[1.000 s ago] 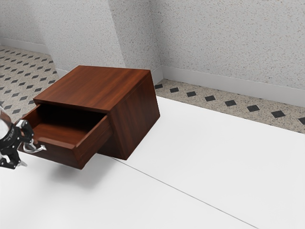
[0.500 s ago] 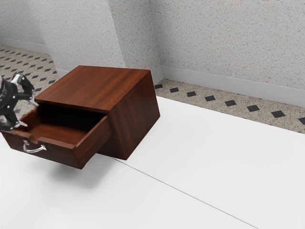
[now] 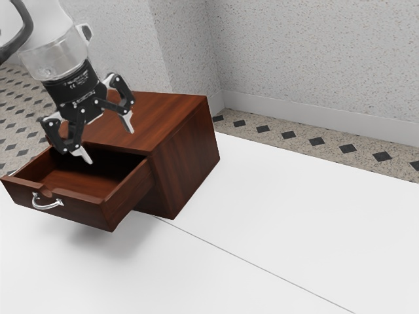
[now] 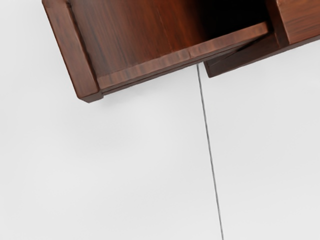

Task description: Pull the drawer handle with one arm to open the drawer

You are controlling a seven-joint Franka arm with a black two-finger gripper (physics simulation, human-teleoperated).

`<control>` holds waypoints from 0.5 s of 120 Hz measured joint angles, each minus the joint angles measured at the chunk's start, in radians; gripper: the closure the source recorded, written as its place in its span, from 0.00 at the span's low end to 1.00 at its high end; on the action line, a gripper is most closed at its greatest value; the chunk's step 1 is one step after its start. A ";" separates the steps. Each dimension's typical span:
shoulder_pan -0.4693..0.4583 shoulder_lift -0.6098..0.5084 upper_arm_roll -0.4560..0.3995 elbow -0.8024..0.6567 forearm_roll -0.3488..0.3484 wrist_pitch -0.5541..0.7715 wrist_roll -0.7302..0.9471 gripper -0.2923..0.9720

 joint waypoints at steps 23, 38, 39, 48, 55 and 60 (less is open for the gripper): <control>0.115 0.006 -0.090 -0.090 -0.001 0.001 -0.028 0.24; 0.161 0.002 -0.106 -0.112 0.011 0.006 -0.041 0.24; 0.163 0.002 -0.106 -0.116 0.011 0.006 -0.042 0.24; 0.170 0.003 -0.109 -0.141 0.014 0.012 -0.049 0.24; 0.176 0.004 -0.109 -0.157 0.016 0.020 -0.054 0.23; 0.177 0.005 -0.106 -0.160 0.017 0.029 -0.057 0.23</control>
